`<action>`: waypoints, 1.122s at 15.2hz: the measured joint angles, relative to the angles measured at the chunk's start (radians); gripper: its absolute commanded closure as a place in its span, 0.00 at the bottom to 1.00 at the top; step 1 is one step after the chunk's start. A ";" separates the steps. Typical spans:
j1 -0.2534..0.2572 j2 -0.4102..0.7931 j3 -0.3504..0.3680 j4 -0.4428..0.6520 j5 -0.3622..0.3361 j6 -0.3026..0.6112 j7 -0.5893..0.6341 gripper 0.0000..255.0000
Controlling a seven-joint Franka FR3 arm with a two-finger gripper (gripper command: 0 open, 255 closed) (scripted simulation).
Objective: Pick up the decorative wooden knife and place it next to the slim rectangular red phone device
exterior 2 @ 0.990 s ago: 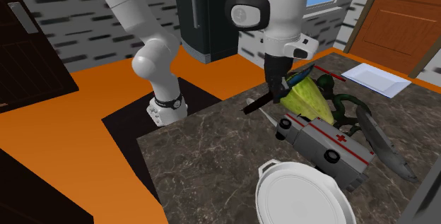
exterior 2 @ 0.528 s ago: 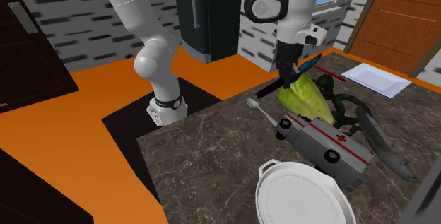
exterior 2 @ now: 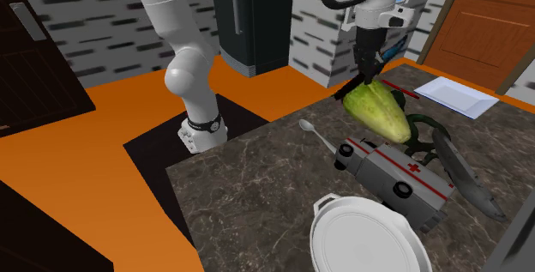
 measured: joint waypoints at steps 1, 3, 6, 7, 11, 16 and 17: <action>0.009 0.014 0.010 0.021 0.003 0.008 0.016 1.00; 0.035 0.052 0.045 0.070 0.000 0.034 0.074 1.00; 0.060 0.151 0.076 0.149 -0.002 0.133 0.124 1.00; 0.067 0.196 0.084 0.188 -0.004 0.147 0.140 1.00; 0.109 0.298 0.120 0.310 -0.024 -0.037 0.226 1.00; 0.160 0.461 0.143 0.525 -0.056 -0.118 0.317 1.00; 0.171 0.496 0.147 0.570 -0.062 -0.130 0.334 1.00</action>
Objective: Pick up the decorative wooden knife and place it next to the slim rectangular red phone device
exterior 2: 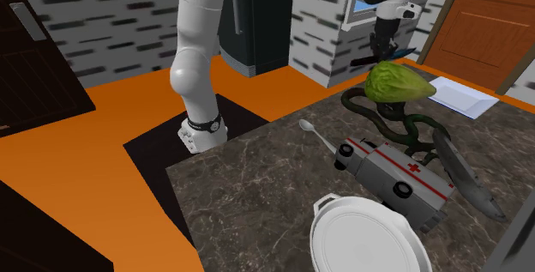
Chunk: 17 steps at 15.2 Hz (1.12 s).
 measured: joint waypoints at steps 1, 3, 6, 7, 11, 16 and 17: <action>0.009 0.035 0.002 0.054 -0.005 -0.020 0.011 1.00; 0.033 0.107 0.006 0.157 -0.017 -0.051 0.041 1.00; 0.073 0.220 0.012 0.344 -0.034 -0.125 0.083 1.00; 0.086 0.266 0.012 0.418 -0.039 -0.153 0.093 1.00; 0.135 0.467 0.010 0.737 -0.054 -0.272 0.124 1.00; 0.137 0.478 0.009 0.693 -0.056 -0.216 0.130 1.00; 0.136 0.476 0.009 0.677 -0.056 -0.203 0.129 1.00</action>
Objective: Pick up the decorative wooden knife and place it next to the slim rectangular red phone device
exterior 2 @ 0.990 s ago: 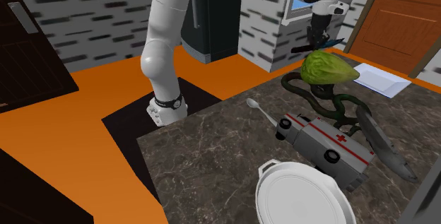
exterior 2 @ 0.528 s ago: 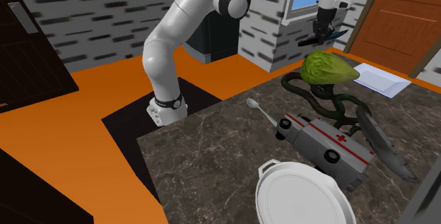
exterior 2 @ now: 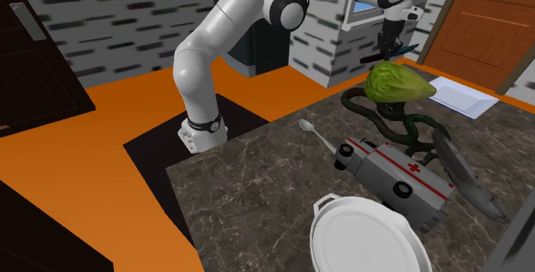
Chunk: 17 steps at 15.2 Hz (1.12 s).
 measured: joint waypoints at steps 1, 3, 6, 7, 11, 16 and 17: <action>-0.001 0.002 0.000 -0.014 0.000 0.015 0.000 1.00; -0.002 -0.002 0.000 -0.047 -0.001 0.045 0.002 1.00; -0.003 0.003 -0.001 -0.076 -0.001 0.079 0.002 1.00; -0.004 0.001 -0.001 -0.094 -0.002 0.095 0.002 1.00; -0.003 0.015 -0.002 -0.126 -0.003 0.140 0.005 1.00; -0.005 0.025 -0.003 -0.149 -0.004 0.173 0.005 1.00; -0.005 0.025 -0.003 -0.150 -0.004 0.174 0.005 1.00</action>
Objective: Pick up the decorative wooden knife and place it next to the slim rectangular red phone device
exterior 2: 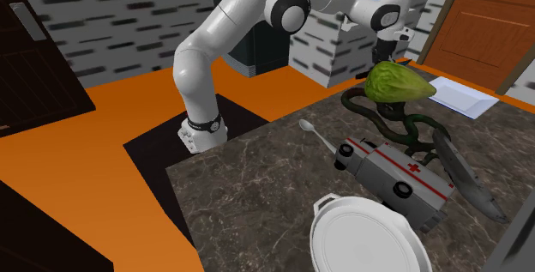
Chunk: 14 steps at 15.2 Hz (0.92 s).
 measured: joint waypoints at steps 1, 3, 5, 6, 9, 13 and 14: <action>0.000 0.000 0.000 0.000 0.000 0.000 0.000 1.00; 0.000 0.001 0.000 0.000 0.000 0.001 0.000 1.00; 0.000 0.001 0.000 0.000 0.000 0.001 0.000 0.00; 0.000 0.001 0.000 0.000 0.000 0.001 0.000 0.00; 0.000 0.001 0.000 0.000 0.000 0.001 0.000 0.00; -0.001 -0.036 0.002 0.006 0.002 -0.041 -0.001 0.00; 0.000 -0.047 0.003 0.016 0.003 -0.061 0.000 0.00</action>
